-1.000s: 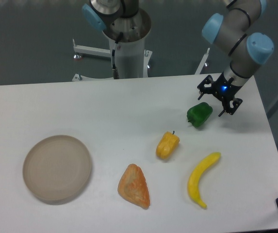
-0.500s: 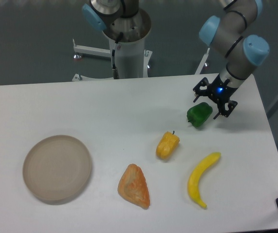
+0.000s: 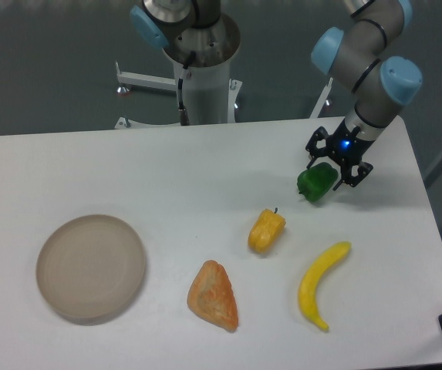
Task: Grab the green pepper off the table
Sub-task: 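Close the gripper on the green pepper and lift it up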
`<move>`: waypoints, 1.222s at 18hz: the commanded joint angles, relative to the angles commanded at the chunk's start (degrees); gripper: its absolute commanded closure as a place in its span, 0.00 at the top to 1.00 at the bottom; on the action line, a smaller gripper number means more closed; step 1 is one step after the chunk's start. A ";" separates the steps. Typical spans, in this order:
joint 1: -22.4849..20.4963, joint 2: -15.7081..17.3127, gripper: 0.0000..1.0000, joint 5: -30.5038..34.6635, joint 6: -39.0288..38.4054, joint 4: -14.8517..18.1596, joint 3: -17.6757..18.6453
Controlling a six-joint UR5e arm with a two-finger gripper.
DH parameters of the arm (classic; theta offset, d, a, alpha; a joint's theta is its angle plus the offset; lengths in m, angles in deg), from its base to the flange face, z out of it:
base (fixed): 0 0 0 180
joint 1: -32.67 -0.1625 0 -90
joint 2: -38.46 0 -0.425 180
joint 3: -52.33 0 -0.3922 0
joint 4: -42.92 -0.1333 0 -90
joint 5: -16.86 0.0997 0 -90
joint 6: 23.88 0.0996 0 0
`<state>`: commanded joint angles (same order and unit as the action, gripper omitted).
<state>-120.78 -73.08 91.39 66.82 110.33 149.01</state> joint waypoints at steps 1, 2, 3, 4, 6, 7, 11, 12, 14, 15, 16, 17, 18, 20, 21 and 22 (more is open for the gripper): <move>0.00 0.00 0.40 0.00 -0.09 0.00 -0.35; 0.00 -0.09 0.40 0.09 -0.09 0.26 -0.96; 0.00 -0.09 0.40 0.18 -0.09 0.61 -1.67; 0.09 -0.09 0.40 0.18 -0.09 0.62 -2.02; 0.26 -0.09 0.40 0.44 -0.17 0.79 -3.68; 0.96 -0.17 0.40 1.66 -0.26 0.79 -4.74; 6.67 -0.52 0.40 9.66 -0.79 2.80 -11.58; 7.46 -1.05 0.40 10.19 -0.88 4.47 -14.30; 9.83 -2.19 0.40 10.37 -1.05 6.67 -19.05; 10.80 -2.37 0.40 10.46 -1.23 6.85 -20.73; 11.33 -2.81 0.40 10.46 -1.23 6.68 -21.96; 11.60 -2.90 0.40 10.46 -1.23 6.59 -23.02; 12.21 -3.42 0.40 10.46 -1.40 6.68 -24.42; 13.09 -3.95 0.40 10.55 -1.67 6.51 -26.19; 13.18 -4.22 0.40 10.63 -1.67 6.42 -26.89; 13.36 -4.39 0.40 11.24 -1.67 6.42 -27.51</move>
<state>-107.43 -77.47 102.64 65.16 116.75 121.50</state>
